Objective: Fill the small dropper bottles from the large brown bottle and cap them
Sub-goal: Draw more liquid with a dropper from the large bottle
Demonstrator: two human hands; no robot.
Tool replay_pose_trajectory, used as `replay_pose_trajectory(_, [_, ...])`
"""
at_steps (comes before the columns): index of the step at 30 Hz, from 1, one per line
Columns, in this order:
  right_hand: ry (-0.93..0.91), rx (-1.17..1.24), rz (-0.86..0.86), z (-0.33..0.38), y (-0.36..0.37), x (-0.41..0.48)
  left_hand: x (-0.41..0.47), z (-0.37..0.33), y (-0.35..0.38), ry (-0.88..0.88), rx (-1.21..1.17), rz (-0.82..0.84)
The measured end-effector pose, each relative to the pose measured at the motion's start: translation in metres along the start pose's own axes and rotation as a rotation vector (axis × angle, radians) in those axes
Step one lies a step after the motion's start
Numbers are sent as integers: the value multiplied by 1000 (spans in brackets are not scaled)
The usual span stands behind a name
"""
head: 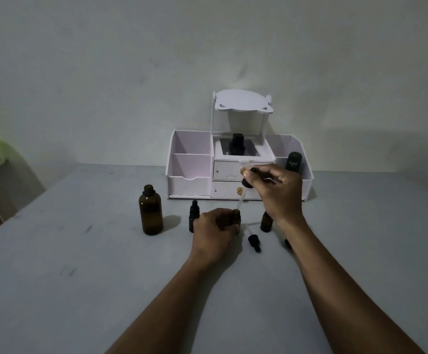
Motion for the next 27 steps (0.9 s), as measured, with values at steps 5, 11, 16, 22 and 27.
replay_pose_trajectory(5, [-37,70,-104,28,-10,7,-3,-13,-8,85,81,-41])
replay_pose_trajectory(11, [-51,227,-171,63,-4,23,-27,-50,-74,289,-79,-350])
replay_pose_trajectory(16, [-24,357,-119,83,27,29,-25,-36,-147,279,-130,-603])
replay_pose_trajectory(22, [36,434,-42,87,78,29,-1,18,-183,72,-202,-400])
replay_pose_trajectory(27, [48,435,21,84,110,25,2,28,-169,-85,-488,-117])
Point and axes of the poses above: each hand's wrist, its own x-axis towards the middle knuckle, its own y-axis out of the palm, z = x × y, the point moved 5 cm from there along x, towards the middle knuckle, and after that the axes turned 2 degrees about -y, right-handed, at the moved point
